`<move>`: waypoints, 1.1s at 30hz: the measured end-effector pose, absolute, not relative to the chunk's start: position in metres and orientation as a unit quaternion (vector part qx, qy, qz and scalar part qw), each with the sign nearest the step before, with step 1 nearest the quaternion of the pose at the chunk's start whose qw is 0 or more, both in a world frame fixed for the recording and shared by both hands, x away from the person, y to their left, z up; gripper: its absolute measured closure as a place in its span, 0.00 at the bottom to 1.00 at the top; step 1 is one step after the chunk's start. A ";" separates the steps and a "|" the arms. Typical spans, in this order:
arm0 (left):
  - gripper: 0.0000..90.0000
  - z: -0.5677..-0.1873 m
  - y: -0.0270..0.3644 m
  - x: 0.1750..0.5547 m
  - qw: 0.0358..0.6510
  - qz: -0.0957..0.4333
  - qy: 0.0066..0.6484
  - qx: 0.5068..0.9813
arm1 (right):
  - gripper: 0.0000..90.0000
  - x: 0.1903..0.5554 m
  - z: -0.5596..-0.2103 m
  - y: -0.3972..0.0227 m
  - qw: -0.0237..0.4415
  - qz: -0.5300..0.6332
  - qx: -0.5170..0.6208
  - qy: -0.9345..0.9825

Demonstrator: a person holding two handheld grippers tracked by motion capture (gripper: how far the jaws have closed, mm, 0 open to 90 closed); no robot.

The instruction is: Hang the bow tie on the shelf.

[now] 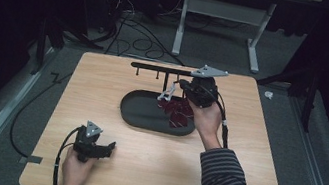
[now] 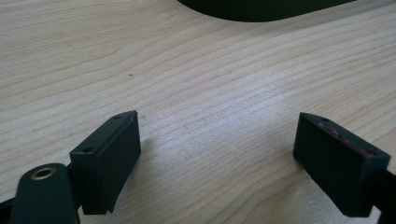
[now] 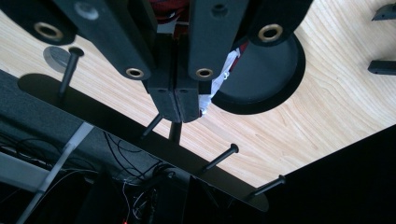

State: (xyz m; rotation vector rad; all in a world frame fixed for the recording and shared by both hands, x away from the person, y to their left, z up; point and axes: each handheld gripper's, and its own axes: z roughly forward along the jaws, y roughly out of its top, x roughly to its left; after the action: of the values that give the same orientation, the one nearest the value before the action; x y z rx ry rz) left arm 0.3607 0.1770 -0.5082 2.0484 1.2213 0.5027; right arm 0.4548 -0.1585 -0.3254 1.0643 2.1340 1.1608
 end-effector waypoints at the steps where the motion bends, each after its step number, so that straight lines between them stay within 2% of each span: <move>1: 0.17 -0.508 0.177 0.361 0.345 0.194 0.470 0.789 | 1.00 0.455 -0.325 -0.159 0.242 0.425 0.389 0.781; 21: 0.17 -0.508 0.177 0.360 0.347 0.194 0.470 0.788 | 1.00 0.487 -0.334 -0.157 0.239 0.406 0.432 0.769; 33: 0.17 -0.509 0.177 0.360 0.346 0.195 0.470 0.788 | 0.97 0.490 -0.338 -0.158 0.230 0.409 0.440 0.766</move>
State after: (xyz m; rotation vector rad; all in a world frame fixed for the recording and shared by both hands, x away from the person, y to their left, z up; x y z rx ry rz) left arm 0.3602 0.1767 -0.5085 2.0455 1.2188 0.5049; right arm 0.4898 -0.1581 -0.3378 1.2095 2.1068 1.1250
